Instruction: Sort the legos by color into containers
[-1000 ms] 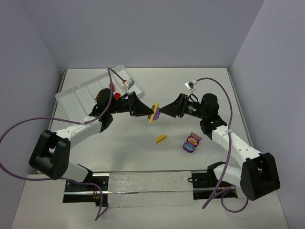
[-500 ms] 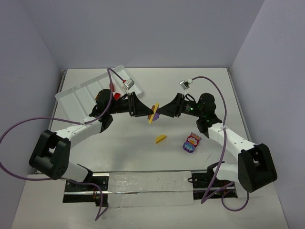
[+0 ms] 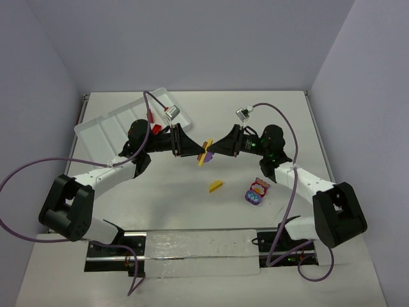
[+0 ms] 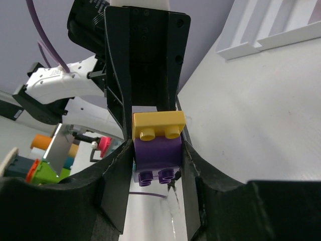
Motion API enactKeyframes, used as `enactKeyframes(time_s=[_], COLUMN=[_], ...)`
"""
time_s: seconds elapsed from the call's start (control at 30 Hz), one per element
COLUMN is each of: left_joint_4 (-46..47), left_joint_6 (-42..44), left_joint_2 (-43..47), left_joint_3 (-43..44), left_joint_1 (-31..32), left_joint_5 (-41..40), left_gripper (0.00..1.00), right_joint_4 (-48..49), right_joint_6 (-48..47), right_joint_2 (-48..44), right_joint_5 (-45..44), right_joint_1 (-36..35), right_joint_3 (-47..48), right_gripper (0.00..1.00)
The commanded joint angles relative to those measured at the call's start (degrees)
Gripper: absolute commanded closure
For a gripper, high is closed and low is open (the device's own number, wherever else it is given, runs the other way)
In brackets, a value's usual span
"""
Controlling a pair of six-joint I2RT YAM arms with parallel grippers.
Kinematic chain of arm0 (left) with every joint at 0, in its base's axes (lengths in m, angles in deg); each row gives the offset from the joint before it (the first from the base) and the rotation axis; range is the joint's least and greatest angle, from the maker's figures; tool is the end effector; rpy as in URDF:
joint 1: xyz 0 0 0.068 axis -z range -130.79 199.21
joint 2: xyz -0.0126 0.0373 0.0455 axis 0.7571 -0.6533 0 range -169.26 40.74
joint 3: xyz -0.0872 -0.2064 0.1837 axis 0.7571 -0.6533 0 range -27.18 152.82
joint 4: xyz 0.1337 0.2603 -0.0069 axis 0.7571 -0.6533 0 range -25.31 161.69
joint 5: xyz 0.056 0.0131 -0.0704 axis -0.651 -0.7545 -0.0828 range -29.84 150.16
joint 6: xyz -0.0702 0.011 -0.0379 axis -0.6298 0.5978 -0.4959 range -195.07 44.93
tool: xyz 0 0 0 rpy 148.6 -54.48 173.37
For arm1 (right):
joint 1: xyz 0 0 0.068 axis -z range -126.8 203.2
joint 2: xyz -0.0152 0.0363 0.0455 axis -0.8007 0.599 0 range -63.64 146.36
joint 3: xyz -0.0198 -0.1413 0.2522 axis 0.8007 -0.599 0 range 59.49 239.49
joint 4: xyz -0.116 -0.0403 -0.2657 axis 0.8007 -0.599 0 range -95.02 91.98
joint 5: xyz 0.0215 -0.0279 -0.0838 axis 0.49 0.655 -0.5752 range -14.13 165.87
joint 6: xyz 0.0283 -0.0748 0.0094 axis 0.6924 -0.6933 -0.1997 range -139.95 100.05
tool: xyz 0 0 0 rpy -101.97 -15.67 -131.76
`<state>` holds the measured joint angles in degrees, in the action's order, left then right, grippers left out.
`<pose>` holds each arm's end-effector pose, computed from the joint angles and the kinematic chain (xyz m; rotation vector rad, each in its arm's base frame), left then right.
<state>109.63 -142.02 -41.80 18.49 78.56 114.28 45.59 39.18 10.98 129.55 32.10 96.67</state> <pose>0.2833 -0.2239 0.2758 0.2994 1.9572 -1.9318 0.2757 0.1664 0.2758 -0.3255 1.7746 1.7363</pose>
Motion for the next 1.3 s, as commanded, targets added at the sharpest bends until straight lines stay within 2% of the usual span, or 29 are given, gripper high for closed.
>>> enactKeyframes(time_s=[0.0,0.17,0.33,0.53,0.67,0.77,0.83,0.97,1.27], left_joint_4=[3.0,3.3,3.3,4.0,2.9,1.8,0.8,-0.3,-3.3], left_joint_6=[0.9,0.9,1.0,0.7,1.2,1.9,2.3,2.7,3.5], left_joint_2=[1.8,2.1,2.2,2.5,2.9,3.3,3.7,4.8,10.1], left_joint_3=[0.1,-0.2,-0.2,-0.6,-0.5,-0.5,-0.5,-0.7,-2.9], left_joint_1=[-0.1,-0.1,-0.1,-0.1,-0.1,-0.1,-0.3,-1.5,-8.4], left_joint_5=[1.0,1.3,1.7,1.8,1.8,1.3,0.9,0.4,0.7], left_gripper=[1.00,1.00,1.00,1.00,1.00,1.00,1.00,1.00,1.00], right_joint_4=[9.4,15.8,16.1,16.1,16.0,16.0,15.9,15.2,13.4], right_joint_6=[4.3,8.4,9.0,9.2,8.8,8.7,8.7,8.4,7.0], right_joint_2=[0.7,2.7,3.7,4.7,4.7,4.2,3.9,3.0,1.8], right_joint_5=[1.2,1.8,1.7,1.4,0.9,0.4,-0.1,-1.1,-2.2], right_joint_1=[-0.5,-0.5,-0.9,-1.7,-2.3,-2.3,-2.2,-2.1,-0.8], right_joint_3=[0.8,0.3,0.9,1.7,1.4,0.6,0.0,-1.4,-4.0], right_gripper=[0.58,0.59,0.49,0.48,0.67,0.90,0.98,1.00,1.00])
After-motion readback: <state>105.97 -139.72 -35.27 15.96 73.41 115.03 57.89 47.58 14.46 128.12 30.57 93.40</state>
